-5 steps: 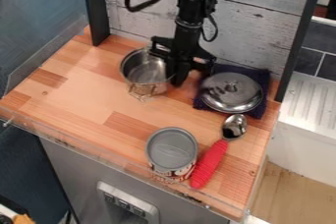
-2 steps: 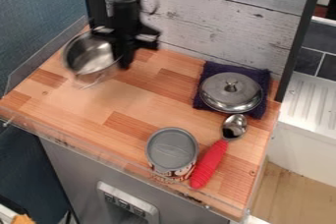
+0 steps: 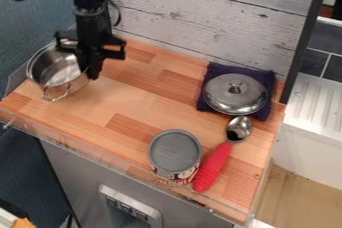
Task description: Move the silver pot to the middle left edge of the table
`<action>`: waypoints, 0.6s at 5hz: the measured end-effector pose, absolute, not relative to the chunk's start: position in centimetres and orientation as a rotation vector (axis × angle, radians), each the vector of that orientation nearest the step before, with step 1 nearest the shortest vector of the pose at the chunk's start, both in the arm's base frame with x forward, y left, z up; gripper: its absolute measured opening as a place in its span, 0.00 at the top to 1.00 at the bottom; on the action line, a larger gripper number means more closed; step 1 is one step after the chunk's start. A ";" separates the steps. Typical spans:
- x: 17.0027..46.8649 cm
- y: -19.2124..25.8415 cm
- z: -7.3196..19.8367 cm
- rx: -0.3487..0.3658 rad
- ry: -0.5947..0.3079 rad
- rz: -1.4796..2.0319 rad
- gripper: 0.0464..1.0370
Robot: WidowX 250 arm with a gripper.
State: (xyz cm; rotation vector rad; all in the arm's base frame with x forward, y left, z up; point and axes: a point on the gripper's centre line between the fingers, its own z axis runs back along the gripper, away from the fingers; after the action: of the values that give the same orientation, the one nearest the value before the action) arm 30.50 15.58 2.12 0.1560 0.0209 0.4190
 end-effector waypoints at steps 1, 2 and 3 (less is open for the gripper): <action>31.1 16.9 0.3 0.175 0.036 0.451 0.97; 32.1 17.6 -0.4 0.187 0.044 0.458 0.97; 32.8 17.8 -0.4 0.185 0.032 0.460 0.97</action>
State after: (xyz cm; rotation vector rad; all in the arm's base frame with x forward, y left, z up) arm 32.83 17.82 -0.35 0.1851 0.0317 0.4596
